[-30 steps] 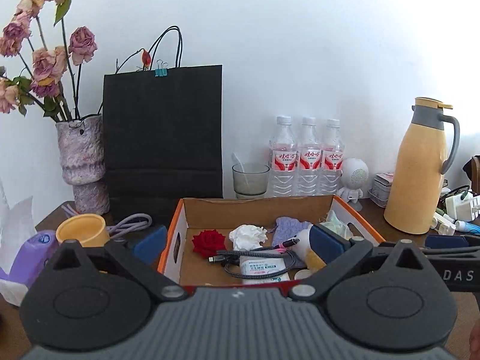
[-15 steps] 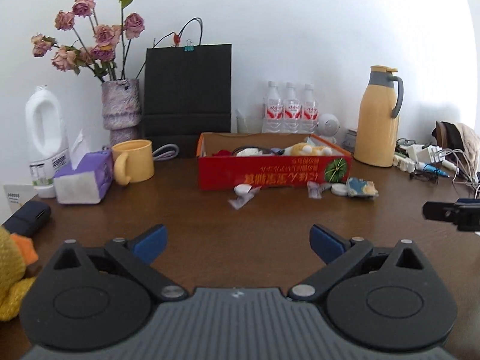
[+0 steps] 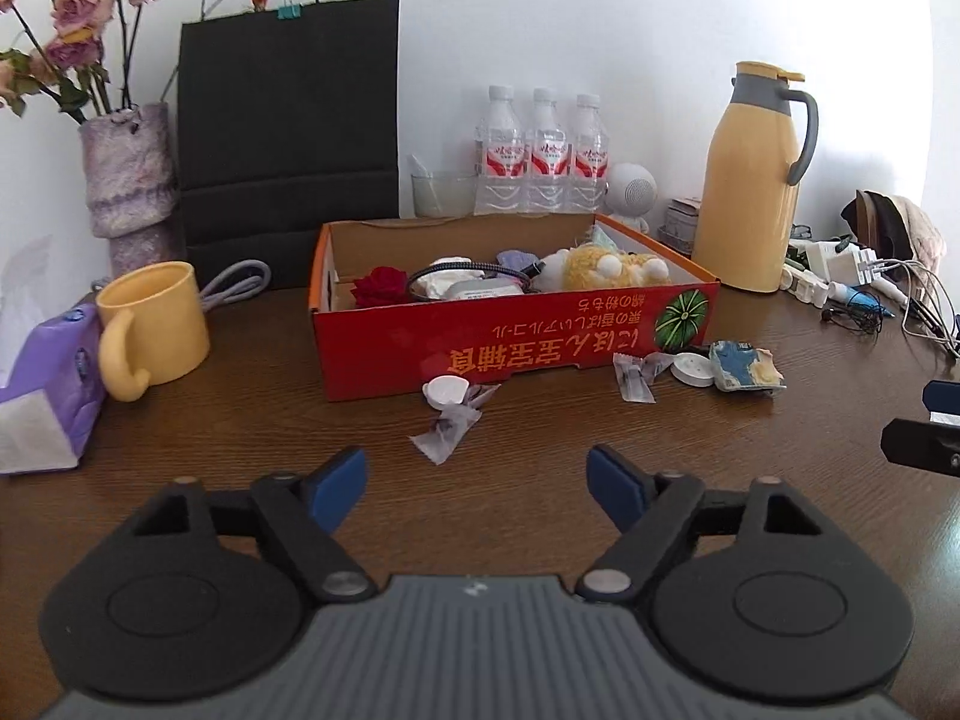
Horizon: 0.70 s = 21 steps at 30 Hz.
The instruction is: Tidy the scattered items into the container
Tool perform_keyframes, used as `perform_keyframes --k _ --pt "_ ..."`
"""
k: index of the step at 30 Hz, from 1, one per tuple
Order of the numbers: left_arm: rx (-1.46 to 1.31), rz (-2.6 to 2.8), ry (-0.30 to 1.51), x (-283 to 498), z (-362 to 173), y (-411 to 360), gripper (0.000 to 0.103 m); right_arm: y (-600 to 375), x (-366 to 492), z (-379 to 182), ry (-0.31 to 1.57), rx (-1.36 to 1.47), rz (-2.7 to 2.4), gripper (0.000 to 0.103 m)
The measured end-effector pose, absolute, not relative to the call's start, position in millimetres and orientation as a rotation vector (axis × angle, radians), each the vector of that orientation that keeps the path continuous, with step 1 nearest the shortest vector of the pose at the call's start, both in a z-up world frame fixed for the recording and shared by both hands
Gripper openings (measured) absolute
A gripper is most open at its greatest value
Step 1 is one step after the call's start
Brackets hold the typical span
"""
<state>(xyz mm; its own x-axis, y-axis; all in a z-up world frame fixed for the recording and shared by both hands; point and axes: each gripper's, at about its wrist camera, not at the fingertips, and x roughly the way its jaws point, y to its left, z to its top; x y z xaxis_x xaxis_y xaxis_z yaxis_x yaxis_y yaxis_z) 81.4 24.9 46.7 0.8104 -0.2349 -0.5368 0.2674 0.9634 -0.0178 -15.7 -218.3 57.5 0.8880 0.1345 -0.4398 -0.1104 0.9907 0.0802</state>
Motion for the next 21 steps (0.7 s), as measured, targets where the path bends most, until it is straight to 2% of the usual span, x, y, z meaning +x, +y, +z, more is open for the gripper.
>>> perform_keyframes --k 1,6,8,9,10,11,12,13,14,16,21 --pt "0.058 -0.277 0.584 93.7 43.4 23.4 0.07 -216.3 -6.9 57.4 0.466 0.05 0.142 0.096" --pt "0.109 -0.277 0.662 147.9 20.7 13.7 0.071 -204.5 46.7 50.7 0.521 0.041 0.222 0.092" --pt "0.118 -0.284 0.689 163.5 11.5 11.6 0.069 -199.8 69.6 47.6 0.545 0.044 0.26 0.084" --pt "0.117 -0.28 0.704 170.1 7.8 12.0 0.057 -195.3 83.0 45.3 0.558 0.044 0.281 0.083" --pt "0.111 -0.272 0.722 175.5 4.7 13.6 0.04 -192.1 93.2 43.2 0.571 0.043 0.298 0.082" --pt "0.112 -0.27 0.718 177.7 3.5 15.9 0.036 -186.8 104.6 41.2 0.584 0.041 0.316 0.078" --pt "0.12 -0.282 0.722 177.6 3.9 18.1 0.022 -181.5 114.3 39.4 0.595 0.032 0.338 0.077" --pt "0.117 -0.294 0.719 175.4 6.1 21.6 0.016 -176.5 122.9 37.4 0.603 0.019 0.359 0.073" --pt "0.101 -0.298 0.71 172.0 8.1 26.9 0.016 -170.6 130.6 35.8 0.611 0.006 0.374 0.072" --pt "0.063 -0.266 0.684 162.4 13.7 38.7 0.005 -158.1 145.4 32.0 0.628 -0.017 0.407 0.068" --pt "0.013 -0.216 0.632 148.4 18.1 56.9 0.003 -116.8 179.9 16.3 0.694 -0.107 0.501 0.056"
